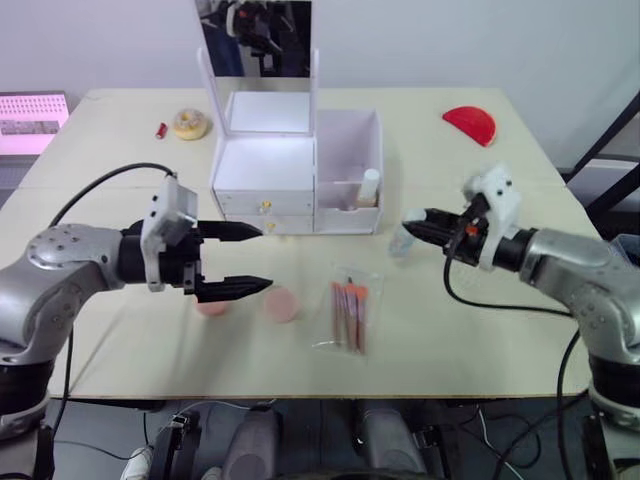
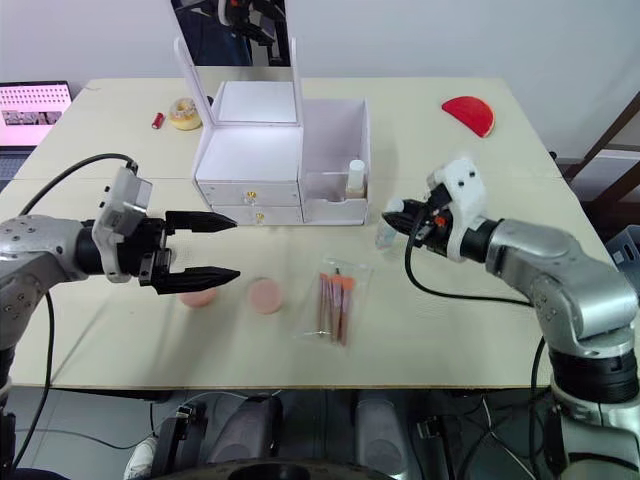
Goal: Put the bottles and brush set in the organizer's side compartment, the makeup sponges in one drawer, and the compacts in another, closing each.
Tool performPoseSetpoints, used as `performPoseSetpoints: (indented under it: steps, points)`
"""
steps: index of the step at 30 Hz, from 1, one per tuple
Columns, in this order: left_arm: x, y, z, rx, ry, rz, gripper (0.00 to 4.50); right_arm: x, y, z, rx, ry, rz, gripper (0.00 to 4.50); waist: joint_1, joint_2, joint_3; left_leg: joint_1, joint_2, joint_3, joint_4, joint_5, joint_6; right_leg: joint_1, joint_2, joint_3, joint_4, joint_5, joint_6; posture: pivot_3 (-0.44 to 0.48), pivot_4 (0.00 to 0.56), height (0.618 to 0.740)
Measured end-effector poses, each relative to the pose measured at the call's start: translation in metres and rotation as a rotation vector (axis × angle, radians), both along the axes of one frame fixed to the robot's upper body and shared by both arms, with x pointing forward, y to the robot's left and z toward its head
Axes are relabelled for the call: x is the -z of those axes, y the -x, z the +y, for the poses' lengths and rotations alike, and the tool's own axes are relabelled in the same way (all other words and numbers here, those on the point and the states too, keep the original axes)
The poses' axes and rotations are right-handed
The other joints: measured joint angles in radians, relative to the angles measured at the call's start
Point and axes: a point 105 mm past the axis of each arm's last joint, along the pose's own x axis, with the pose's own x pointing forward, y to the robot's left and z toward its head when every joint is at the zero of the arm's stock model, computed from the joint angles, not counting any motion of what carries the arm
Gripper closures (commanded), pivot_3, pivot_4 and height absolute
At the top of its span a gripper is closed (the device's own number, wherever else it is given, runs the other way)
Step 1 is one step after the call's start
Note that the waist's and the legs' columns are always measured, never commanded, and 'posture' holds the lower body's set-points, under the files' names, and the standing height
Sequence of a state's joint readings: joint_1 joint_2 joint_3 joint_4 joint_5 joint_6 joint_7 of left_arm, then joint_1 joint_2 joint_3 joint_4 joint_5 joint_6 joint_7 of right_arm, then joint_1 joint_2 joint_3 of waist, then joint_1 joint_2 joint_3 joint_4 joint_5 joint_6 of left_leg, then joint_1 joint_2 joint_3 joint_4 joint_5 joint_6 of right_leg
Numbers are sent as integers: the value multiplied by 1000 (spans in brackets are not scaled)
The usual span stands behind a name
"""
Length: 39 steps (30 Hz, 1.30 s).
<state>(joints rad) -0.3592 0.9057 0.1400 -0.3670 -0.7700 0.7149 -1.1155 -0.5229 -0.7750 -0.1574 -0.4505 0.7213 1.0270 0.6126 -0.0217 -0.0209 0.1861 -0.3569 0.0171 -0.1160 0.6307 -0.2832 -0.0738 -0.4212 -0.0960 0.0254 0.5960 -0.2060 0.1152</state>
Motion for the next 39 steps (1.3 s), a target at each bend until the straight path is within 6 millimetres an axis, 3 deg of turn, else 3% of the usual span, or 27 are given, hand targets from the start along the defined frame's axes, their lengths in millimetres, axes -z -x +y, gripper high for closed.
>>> performPoseSetpoints:
  steps: [3, 5, 12, 21, 39]
  points:
    - [-2, -4, 3, -19, -2, -5, 0, -49, 2, 23, -105, 0, -93, 3832, -1, 1, 1, 0, 0, 0, -1, 0, 0, -1, 0, 0, 1, 0, 0, 0, 150, 740]
    - [-3, -6, 2, -21, -5, -13, 0, -69, 4, 30, -135, -3, -133, 3832, 3, -1, 0, 0, 0, -1, -2, 0, 0, -1, 1, 0, 0, 0, 0, 0, 150, 740]
    - [-3, -9, 3, -31, -1, -14, 0, -82, -25, 64, -187, -9, -108, 3832, 2, 0, 0, -4, 0, -1, -2, 0, 0, -4, 1, 0, 0, 0, 1, 0, 150, 740]
    - [-9, -10, 2, -61, 3, -44, 0, -39, -76, 68, -128, 89, -53, 3832, -2, 0, 0, -4, 0, -1, -2, 0, 0, -4, 1, 0, 0, 0, 2, 0, 150, 740]
    - [-38, -10, 1, -120, 79, -121, 0, 15, -107, 87, -109, 207, -27, 3832, -24, 0, 0, -3, 0, -1, -2, 0, 0, -4, 1, 0, 2, 2, 5, 0, 150, 740]
